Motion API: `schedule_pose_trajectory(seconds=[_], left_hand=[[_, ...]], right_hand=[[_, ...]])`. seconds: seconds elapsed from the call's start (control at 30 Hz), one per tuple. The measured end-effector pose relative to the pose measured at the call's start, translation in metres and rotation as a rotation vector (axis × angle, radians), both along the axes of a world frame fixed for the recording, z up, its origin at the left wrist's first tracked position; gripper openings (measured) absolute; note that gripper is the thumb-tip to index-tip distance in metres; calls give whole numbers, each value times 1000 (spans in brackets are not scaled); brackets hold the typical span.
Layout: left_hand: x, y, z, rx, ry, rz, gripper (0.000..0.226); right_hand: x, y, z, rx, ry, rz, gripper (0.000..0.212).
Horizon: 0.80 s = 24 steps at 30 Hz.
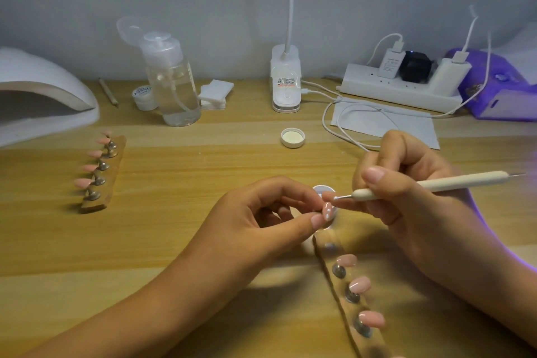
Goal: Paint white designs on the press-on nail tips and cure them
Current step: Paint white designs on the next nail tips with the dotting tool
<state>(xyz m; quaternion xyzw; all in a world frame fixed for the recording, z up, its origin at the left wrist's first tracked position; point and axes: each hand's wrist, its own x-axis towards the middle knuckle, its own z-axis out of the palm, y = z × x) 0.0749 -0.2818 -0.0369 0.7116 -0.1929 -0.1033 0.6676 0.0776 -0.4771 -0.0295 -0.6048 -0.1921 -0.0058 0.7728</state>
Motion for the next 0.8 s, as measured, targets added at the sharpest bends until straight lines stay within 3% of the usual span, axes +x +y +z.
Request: schedule_pose_trajectory(seconds=[0.8], left_hand=[[1, 0, -3, 27, -13, 0, 7]], right_hand=[[3, 2, -3, -20, -1, 35, 18]])
